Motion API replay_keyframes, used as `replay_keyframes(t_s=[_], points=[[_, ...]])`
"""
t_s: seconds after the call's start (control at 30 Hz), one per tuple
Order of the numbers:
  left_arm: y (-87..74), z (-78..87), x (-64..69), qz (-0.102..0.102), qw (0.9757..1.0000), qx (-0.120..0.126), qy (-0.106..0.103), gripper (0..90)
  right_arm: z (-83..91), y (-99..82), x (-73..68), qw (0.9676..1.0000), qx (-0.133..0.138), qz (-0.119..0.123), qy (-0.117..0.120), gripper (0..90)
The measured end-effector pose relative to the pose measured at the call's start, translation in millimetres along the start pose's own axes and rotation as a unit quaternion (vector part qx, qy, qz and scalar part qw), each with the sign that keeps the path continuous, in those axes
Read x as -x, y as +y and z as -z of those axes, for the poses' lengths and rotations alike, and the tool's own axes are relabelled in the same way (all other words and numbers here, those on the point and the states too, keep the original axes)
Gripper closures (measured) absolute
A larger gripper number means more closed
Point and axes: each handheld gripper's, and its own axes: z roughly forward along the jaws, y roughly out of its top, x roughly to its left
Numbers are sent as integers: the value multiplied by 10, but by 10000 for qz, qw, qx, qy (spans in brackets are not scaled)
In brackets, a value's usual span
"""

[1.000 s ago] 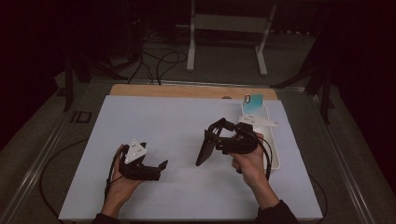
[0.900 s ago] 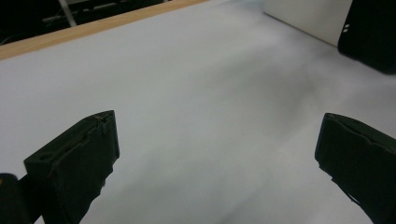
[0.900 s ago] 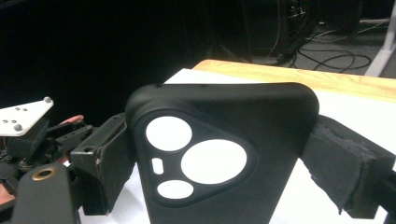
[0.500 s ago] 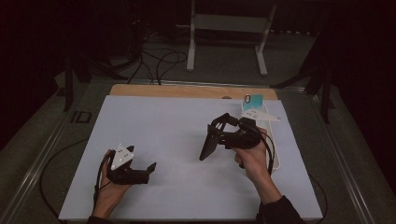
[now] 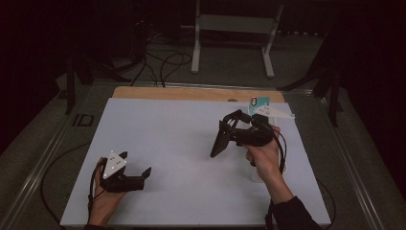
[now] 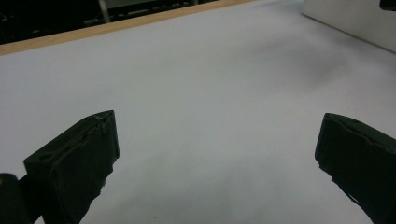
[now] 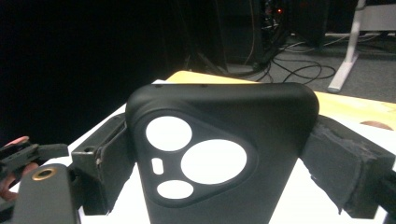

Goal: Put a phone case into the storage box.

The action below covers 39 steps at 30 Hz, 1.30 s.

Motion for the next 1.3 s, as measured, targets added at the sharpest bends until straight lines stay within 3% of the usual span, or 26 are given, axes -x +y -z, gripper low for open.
replay_keyframes(t_s=[0.33, 1.3], points=[[-44, 43, -61, 74, 9999, 22, 143, 3, -1, 101, 105, 9998, 46, -16, -212, 144], [-61, 44, -65, 44, 9997, 0, 236, 3, -33, 371, 479, 9964, 222, -165, -805, 144]])
